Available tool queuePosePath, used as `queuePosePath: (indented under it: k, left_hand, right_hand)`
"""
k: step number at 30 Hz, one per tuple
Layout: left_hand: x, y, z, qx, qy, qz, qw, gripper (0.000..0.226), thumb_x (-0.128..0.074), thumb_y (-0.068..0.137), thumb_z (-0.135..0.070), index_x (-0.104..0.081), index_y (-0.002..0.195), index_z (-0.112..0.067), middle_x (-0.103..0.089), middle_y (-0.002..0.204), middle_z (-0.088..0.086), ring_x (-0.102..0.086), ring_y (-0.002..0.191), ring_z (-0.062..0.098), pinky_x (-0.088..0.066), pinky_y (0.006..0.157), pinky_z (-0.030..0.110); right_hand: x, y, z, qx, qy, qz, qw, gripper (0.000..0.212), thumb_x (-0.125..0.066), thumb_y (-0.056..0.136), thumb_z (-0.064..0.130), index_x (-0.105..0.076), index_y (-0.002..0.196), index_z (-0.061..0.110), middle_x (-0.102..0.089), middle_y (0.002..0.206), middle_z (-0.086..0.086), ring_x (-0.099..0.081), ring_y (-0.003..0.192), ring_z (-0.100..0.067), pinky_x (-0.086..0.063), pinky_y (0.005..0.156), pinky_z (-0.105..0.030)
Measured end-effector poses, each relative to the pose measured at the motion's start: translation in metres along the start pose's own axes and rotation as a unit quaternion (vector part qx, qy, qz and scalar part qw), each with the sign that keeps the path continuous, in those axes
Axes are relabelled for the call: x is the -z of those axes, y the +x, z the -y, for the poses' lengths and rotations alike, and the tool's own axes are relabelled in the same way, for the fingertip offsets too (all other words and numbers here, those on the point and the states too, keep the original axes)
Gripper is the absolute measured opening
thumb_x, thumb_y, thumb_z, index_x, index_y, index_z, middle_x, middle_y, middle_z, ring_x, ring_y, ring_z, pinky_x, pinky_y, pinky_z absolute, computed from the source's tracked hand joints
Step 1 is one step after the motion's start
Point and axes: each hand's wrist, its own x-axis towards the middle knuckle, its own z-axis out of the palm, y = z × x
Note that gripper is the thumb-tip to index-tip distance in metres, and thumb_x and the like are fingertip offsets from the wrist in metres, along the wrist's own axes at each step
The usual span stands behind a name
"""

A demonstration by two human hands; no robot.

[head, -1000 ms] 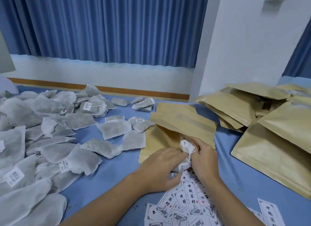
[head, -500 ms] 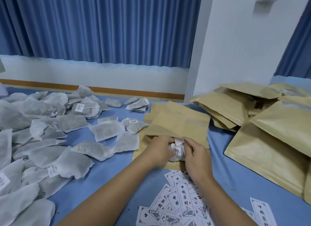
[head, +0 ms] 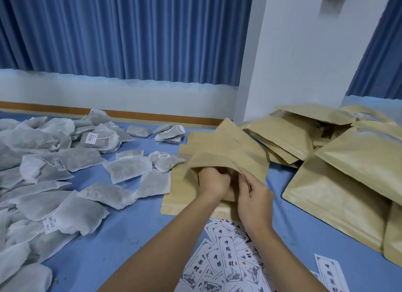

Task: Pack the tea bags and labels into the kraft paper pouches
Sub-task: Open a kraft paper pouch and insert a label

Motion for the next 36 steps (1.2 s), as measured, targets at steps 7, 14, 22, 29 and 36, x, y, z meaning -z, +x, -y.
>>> queuePosePath:
  k: [7,14,22,29,36]
  left_hand:
    - [0.023,0.008,0.007,-0.116,0.068,0.239,0.962,0.021,-0.041,0.103,-0.013,-0.059,0.108,-0.022,-0.06,0.115,-0.002,-0.052,0.112,0.018,-0.038,0.103,0.028]
    - [0.077,-0.022,0.046,-0.453,0.155,-0.044,0.877,0.015,-0.054,0.087,-0.019,-0.069,0.09,-0.016,-0.068,0.079,-0.005,-0.061,0.069,0.015,-0.05,0.061,0.03]
    - [0.12,0.008,0.1,0.086,0.409,-0.059,0.906,0.05,-0.043,0.091,-0.049,-0.042,0.135,-0.026,-0.042,0.143,0.009,-0.027,0.14,0.031,-0.027,0.107,0.054]
    - [0.113,0.004,0.094,0.028,0.236,-0.059,0.97,0.046,-0.061,0.079,-0.023,-0.052,0.124,-0.025,-0.063,0.115,0.003,-0.058,0.109,0.028,-0.048,0.079,0.035]
    - [0.112,-0.011,0.078,-0.196,-0.038,-0.294,0.935,0.059,-0.06,0.088,-0.002,-0.045,0.141,-0.022,-0.05,0.135,-0.008,-0.047,0.128,0.006,-0.03,0.099,0.003]
  right_hand:
    - [-0.006,-0.009,0.001,0.109,-0.062,0.023,0.992,0.047,-0.058,0.094,0.002,-0.067,0.13,0.031,-0.074,0.1,0.011,-0.063,0.083,-0.009,-0.048,0.07,-0.022]
    - [-0.002,-0.001,-0.009,0.064,-0.088,0.047,0.993,0.048,-0.051,0.096,0.0,-0.062,0.135,0.027,-0.063,0.097,0.013,-0.051,0.085,0.019,-0.035,0.067,0.003]
    - [-0.002,-0.004,-0.003,0.067,-0.062,0.099,0.991,0.041,-0.05,0.102,0.006,-0.059,0.139,0.022,-0.065,0.12,0.014,-0.057,0.108,0.0,-0.034,0.088,0.003]
    - [-0.003,-0.004,-0.006,0.06,-0.065,0.098,0.991,0.038,-0.051,0.102,0.006,-0.061,0.136,0.018,-0.062,0.112,0.018,-0.052,0.098,0.017,-0.034,0.08,0.005]
    - [-0.002,-0.005,-0.004,0.05,-0.07,0.104,0.991,0.039,-0.051,0.102,0.008,-0.06,0.138,0.02,-0.064,0.118,0.014,-0.058,0.105,-0.001,-0.034,0.082,0.004]
